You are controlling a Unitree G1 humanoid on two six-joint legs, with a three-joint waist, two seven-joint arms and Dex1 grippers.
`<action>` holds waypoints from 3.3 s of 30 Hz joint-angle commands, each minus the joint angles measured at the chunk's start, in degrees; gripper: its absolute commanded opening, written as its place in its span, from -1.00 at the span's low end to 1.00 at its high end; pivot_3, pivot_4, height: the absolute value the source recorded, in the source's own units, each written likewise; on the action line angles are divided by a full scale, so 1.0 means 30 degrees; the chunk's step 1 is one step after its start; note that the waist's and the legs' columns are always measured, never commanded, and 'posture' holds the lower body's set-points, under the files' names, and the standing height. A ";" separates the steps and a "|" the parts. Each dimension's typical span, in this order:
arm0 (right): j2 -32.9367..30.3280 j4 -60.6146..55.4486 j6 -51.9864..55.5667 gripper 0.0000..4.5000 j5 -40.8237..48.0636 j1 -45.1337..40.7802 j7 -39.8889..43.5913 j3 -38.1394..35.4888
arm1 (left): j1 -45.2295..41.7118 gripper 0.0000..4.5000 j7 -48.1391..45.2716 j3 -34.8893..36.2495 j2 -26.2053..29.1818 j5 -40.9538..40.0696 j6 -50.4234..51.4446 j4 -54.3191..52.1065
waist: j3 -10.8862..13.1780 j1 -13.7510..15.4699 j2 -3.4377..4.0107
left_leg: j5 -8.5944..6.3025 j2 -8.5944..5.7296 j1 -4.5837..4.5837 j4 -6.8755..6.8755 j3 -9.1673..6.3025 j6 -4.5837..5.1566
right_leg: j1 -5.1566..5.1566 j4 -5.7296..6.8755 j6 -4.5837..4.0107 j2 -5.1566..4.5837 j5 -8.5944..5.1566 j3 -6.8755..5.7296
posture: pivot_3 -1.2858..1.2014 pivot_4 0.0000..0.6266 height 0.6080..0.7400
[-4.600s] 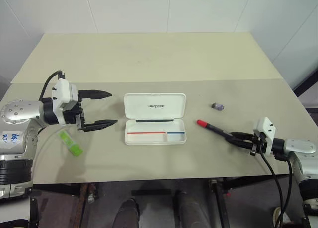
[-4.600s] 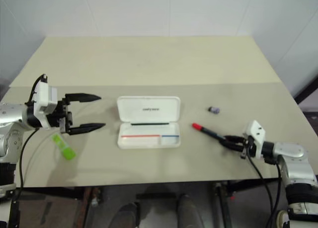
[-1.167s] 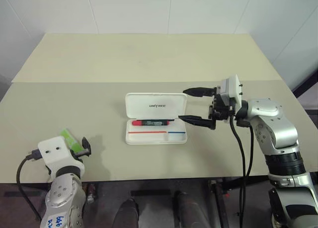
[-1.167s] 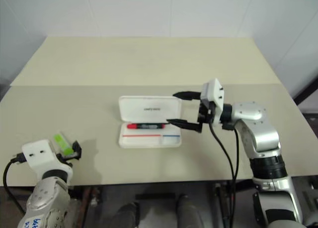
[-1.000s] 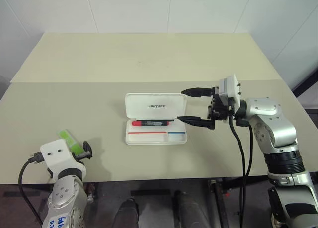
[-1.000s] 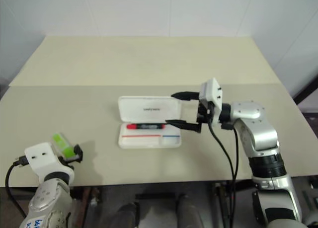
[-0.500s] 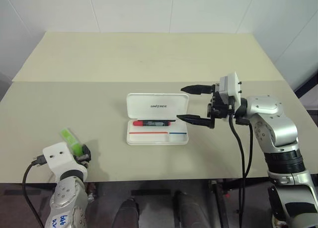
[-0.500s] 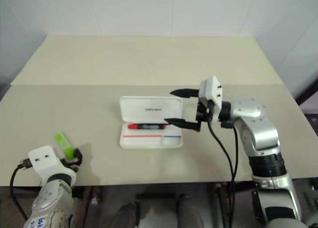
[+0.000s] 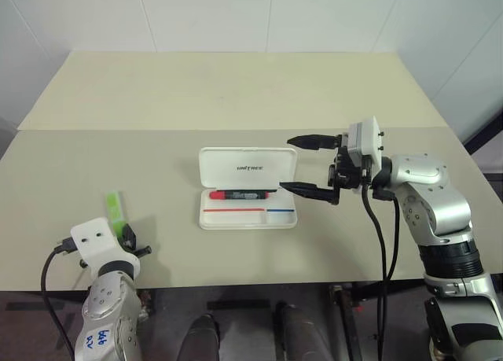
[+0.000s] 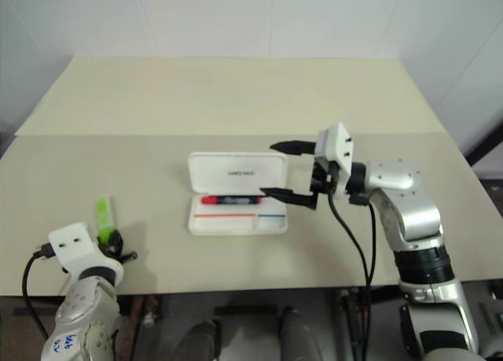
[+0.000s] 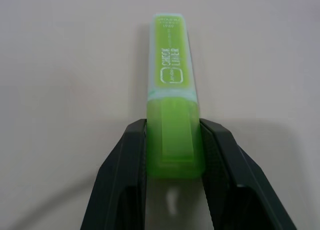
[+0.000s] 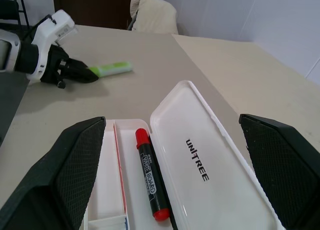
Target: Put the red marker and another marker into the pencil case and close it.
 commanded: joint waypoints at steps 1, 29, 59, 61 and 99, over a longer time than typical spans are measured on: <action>-0.0302 -0.0419 -0.0566 1.00 -0.0062 0.0126 -0.0085 -0.0572 | -0.0935 -0.54 -0.0693 0.0222 0.1017 0.0115 -0.2947 -0.0228 | 0.0000 0.0040 0.0001 | 0.0000 0.0000 -0.0006 0.0000 0.0001 0.0000 | -0.0002 -0.0003 -0.0001 0.0000 0.0000 0.0000 | 0.03 -0.52 1.00; -0.2300 -0.1880 -0.0091 1.00 -0.0192 0.3038 -0.2158 -0.3144 | -0.5862 -0.54 -2.4587 -0.6054 1.3724 -0.6789 -1.2059 0.6770 | 0.0030 0.0016 0.0065 | 0.0008 0.0014 0.0015 -0.0139 0.0038 0.0012 | -0.0054 0.0004 -0.0014 0.0000 -0.0012 0.0017 | 0.03 -0.52 1.00; -0.3163 -0.6383 0.2399 1.00 0.1534 0.5800 -0.4160 -0.4250 | -1.1876 -0.54 -2.8085 -0.9732 1.3476 -0.1888 -1.6401 1.7317 | 0.0036 0.0114 0.0071 | 0.0016 0.0012 0.0026 -0.0125 0.0027 0.0024 | -0.0088 0.0176 -0.0001 0.0001 -0.0023 0.0015 | 0.03 -0.52 1.00; -0.3182 -0.6504 0.2435 1.00 0.1592 0.5862 -0.4232 -0.4253 | -1.1856 -0.54 -2.8075 -0.9728 1.3476 -0.1857 -1.6446 1.7343 | 0.0035 0.0127 0.0072 | 0.0016 0.0012 0.0024 -0.0124 0.0027 0.0024 | -0.0088 0.0175 0.0000 0.0001 -0.0023 0.0015 | 0.03 -0.52 1.00; -0.2889 -0.6047 0.1879 1.00 0.1418 0.5583 -0.4394 -0.3875 | -1.2842 0.59 -2.8085 -0.9890 1.3046 -0.1336 -1.6545 1.7931 | 0.0035 0.0150 0.0072 | 0.0017 0.0012 0.0026 -0.0124 0.0027 0.0025 | -0.0087 0.0187 0.0013 0.0001 -0.0020 0.0015 | 0.03 -0.52 1.00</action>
